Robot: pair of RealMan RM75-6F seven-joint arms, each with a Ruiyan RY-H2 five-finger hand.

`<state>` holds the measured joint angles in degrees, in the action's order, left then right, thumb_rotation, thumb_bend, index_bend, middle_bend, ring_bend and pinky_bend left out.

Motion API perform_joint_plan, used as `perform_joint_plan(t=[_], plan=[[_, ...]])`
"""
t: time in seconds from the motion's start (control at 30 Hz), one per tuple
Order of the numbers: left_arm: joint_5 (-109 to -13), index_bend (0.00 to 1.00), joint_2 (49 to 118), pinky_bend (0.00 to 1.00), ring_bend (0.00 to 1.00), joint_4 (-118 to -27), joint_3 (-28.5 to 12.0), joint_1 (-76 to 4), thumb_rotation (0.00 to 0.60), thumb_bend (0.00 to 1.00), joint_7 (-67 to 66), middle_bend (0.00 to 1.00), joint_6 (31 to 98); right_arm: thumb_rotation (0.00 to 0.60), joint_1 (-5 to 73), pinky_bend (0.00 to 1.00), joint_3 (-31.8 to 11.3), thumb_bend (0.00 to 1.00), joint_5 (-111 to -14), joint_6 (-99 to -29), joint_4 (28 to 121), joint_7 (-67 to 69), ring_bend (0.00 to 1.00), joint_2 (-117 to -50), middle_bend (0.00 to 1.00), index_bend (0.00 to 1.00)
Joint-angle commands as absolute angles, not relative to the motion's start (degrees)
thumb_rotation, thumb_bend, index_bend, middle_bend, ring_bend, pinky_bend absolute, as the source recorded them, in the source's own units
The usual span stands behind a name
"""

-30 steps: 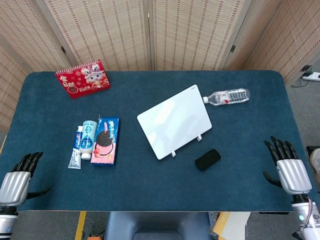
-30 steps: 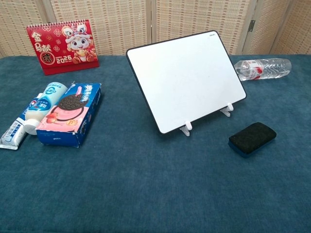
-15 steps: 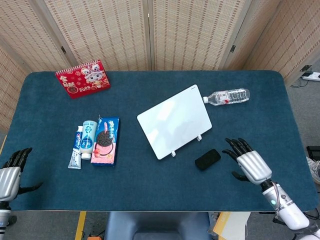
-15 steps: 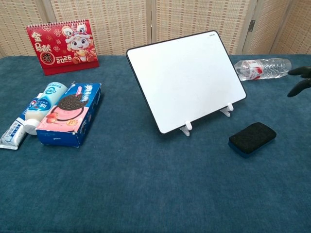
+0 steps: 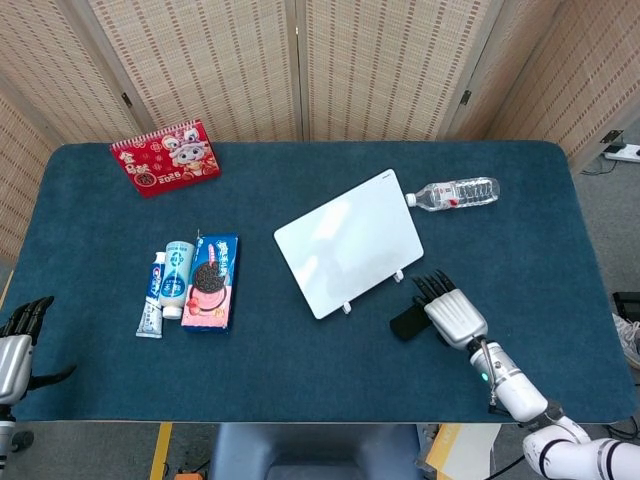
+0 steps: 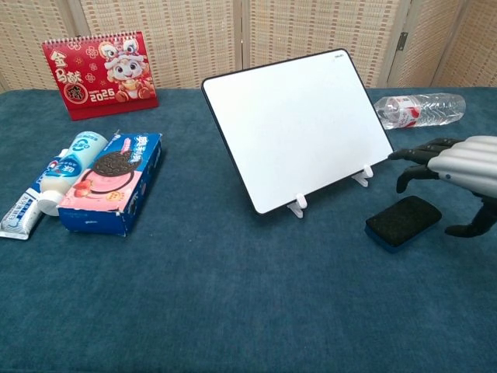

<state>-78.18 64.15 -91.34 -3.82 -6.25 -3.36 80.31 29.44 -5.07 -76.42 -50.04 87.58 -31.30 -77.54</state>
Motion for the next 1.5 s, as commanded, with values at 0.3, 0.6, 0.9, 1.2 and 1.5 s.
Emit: perform_joint_plan(t=[0.3,0.6,0.9,1.2,1.5], plan=[[-77.57,0.0,63.3,0.31,0.12,-91.63,-4.02,-5.99,0.6,0.13,-2.47,0.12,80.22,0.6,32.35,0.0,-4.93,0.28,-72.7,-50.43,83.21,-35.38,0.0,-83.88,0.0,0.28],[-77.86,0.0,63.16,0.32,0.12,-91.6,-3.96,-5.85,0.6,0.13,-2.13,0.12,80.42,0.6,31.96,0.0,-4.42,0.28,-76.81,-55.8,78.95,-30.18,0.01,-86.81,0.04,0.66],[-77.62,0.0,63.24,0.32,0.12,-91.66,-4.06,-5.98,0.6,0.13,-2.12,0.12,80.1,0.6,29.54,0.0,-8.45,0.28,-85.82,-73.87,72.91,-16.95,0.09,-92.01,0.15,0.74],[-78.14,0.0,63.31,0.33,0.14,-91.8,-3.59,-6.26,0.6,0.13,-2.41,0.13,79.4,0.6,38.71,0.0,-16.1,0.28,-87.4,-78.92,50.27,-15.62,0.11,-108.79,0.15,0.74],[-78.11,0.0,62.13,0.34,0.15,-91.77,-3.25,-5.95,0.6,0.13,-0.91,0.13,79.01,0.6,46.3,0.0,-19.16,0.28,-84.63,-74.96,35.87,-13.98,0.1,-116.78,0.13,0.64]])
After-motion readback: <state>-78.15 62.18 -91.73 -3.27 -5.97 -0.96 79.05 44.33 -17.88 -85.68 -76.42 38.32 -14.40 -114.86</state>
